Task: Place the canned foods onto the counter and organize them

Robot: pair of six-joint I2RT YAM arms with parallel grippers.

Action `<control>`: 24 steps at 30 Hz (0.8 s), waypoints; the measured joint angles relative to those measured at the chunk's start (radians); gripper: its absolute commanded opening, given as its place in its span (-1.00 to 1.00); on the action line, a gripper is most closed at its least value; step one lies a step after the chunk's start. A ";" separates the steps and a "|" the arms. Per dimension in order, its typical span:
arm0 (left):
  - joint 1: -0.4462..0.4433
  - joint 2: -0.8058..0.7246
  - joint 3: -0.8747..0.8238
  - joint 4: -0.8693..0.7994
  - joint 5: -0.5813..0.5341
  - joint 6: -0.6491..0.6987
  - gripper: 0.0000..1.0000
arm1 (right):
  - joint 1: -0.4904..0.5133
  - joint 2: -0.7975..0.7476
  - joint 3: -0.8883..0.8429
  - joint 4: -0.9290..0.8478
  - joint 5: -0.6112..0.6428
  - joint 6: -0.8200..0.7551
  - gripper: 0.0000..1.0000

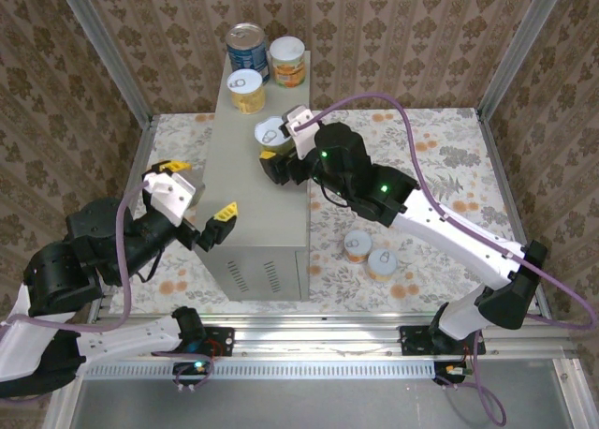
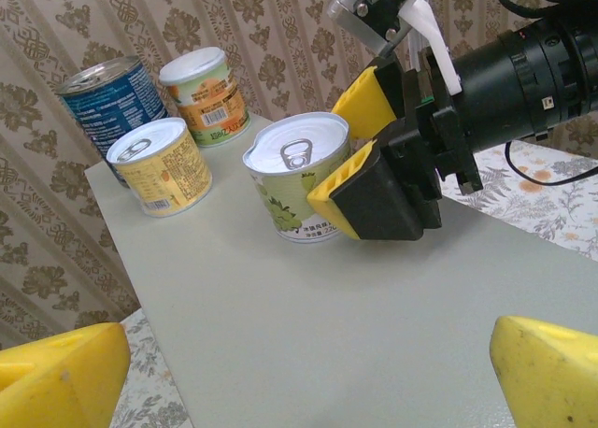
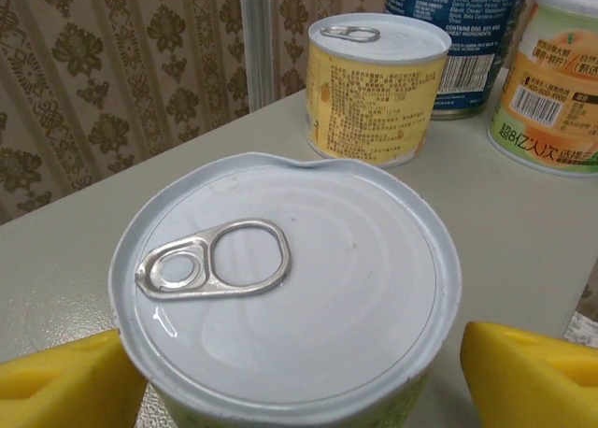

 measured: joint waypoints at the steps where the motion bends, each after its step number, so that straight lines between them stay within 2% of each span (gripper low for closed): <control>1: 0.000 0.000 0.000 0.001 0.001 0.000 1.00 | -0.002 0.000 -0.001 0.003 0.000 -0.002 0.64; 10: 0.000 0.001 -0.007 0.004 0.003 0.000 1.00 | -0.090 0.027 -0.002 0.047 -0.014 -0.004 0.60; 17: 0.000 0.001 -0.020 0.005 0.008 0.000 1.00 | -0.174 0.139 0.053 0.087 -0.049 0.000 0.58; 24: 0.000 0.001 -0.021 0.016 0.014 0.000 1.00 | -0.201 0.211 0.127 0.095 -0.061 -0.001 0.57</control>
